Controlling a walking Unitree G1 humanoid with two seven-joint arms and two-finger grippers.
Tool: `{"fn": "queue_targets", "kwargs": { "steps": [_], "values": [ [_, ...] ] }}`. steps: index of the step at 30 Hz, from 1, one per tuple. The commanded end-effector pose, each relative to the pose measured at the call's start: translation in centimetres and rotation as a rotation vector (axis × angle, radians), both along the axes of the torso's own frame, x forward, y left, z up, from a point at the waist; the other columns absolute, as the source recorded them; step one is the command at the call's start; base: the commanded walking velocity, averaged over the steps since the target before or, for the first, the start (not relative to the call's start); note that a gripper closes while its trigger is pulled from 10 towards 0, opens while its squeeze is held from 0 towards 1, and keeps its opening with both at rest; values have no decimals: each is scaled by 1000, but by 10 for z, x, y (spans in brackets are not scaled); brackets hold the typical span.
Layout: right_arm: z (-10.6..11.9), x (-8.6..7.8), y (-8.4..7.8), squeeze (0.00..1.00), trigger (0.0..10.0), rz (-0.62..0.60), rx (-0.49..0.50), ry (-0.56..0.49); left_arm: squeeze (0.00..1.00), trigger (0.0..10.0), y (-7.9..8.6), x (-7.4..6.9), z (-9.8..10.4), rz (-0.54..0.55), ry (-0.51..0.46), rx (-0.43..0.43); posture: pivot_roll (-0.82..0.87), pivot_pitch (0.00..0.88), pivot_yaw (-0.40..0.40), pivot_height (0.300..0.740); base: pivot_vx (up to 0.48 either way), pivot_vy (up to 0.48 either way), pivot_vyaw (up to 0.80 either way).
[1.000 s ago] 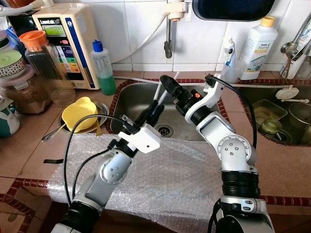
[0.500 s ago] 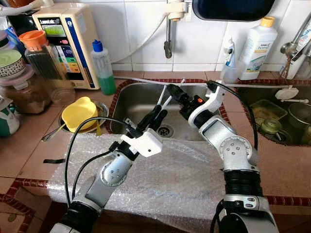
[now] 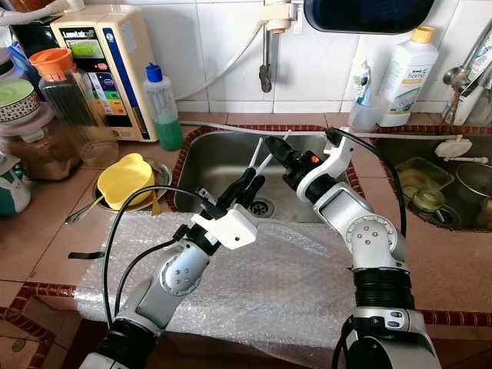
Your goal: Kitchen organization
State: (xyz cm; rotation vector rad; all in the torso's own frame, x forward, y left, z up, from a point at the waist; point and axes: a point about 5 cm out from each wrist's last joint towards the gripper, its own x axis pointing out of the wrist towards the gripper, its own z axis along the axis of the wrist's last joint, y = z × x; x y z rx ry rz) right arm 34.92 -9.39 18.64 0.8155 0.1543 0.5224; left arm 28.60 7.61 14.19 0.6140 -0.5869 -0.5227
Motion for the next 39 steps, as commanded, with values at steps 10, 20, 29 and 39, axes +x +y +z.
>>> {"fn": "queue_targets", "kwargs": {
  "steps": [10,20,29,39],
  "values": [
    [-5,0,2,0,0,-12,-4,32,0,10000,-5,-1,6,-24,-34,-12,24,0,47,740,0,0,0],
    [-5,2,2,0,0,-17,13,39,0,10000,-5,-1,8,-20,-51,-10,27,0,47,740,0,0,0],
    [-6,2,2,0,0,-13,19,48,180,10000,-6,-1,7,-31,-36,-29,26,0,48,740,0,0,0],
    [-5,5,2,0,0,-61,49,44,1000,10000,-2,1,13,-12,-46,-80,27,0,45,740,0,0,0]
  ]
}}
